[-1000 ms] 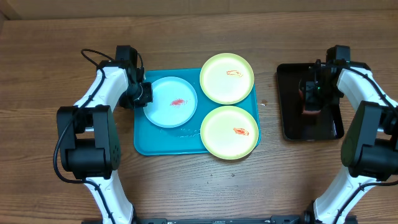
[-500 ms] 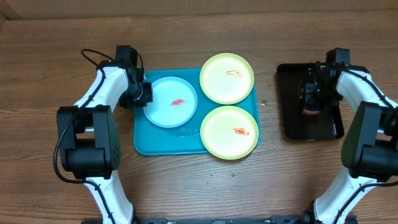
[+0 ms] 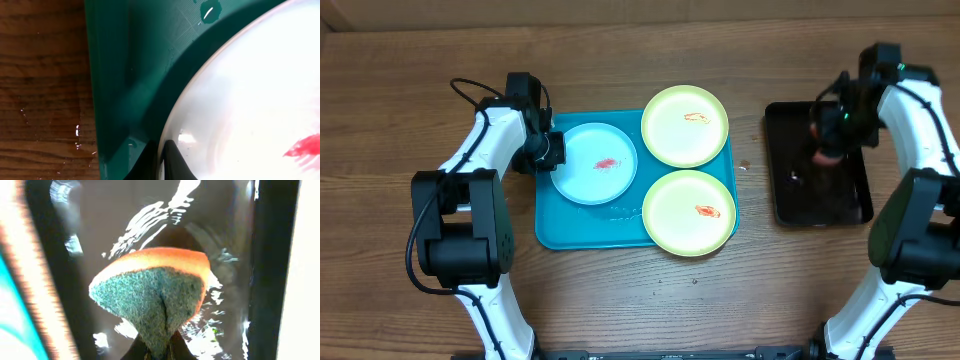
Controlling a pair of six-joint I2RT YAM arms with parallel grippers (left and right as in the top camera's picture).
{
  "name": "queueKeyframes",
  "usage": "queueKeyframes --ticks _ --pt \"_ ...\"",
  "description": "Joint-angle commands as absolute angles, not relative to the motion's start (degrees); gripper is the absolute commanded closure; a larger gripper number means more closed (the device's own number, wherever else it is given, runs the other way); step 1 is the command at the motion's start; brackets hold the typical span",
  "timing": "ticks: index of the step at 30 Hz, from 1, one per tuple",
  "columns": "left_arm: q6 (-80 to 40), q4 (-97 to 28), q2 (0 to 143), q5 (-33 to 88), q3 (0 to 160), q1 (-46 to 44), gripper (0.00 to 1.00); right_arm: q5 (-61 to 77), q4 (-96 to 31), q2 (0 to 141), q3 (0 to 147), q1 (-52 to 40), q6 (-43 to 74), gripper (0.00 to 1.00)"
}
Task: Clean dirty plates on tray and stack at the side
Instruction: 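Lower the right gripper onto the sponge in the black tray and grasp it, then carry the sponge with the right gripper over the white plate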
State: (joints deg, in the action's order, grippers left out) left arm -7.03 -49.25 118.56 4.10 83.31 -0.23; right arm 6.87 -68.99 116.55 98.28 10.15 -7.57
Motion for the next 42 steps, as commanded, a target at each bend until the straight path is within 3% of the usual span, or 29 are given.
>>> queueKeyframes --ticks 1,5,10,19,30,42 --pt "-5.10 -48.80 121.40 5.17 83.42 -0.03 0.96 18.70 -71.24 116.38 104.09 7.27 -6.61 0.96" --pt "-2.50 -48.82 121.40 12.10 83.42 0.23 0.96 29.69 -71.26 116.38 105.51 0.73 -5.15 0.96" --pt "-2.61 -48.80 121.40 14.98 83.42 0.47 0.96 30.46 -66.61 116.40 105.41 -12.43 1.89 0.96" --pt "-4.08 -49.32 121.40 15.09 83.42 0.80 0.96 12.75 -55.29 120.22 105.38 -31.55 20.84 0.96" --pt "-4.03 -49.71 121.40 15.09 83.42 0.80 0.96 5.41 -47.51 130.39 105.41 -36.47 28.05 0.96" --pt "-3.81 -50.50 121.40 15.11 83.42 0.78 0.96 14.31 -40.64 135.09 105.41 -37.21 29.26 0.96"
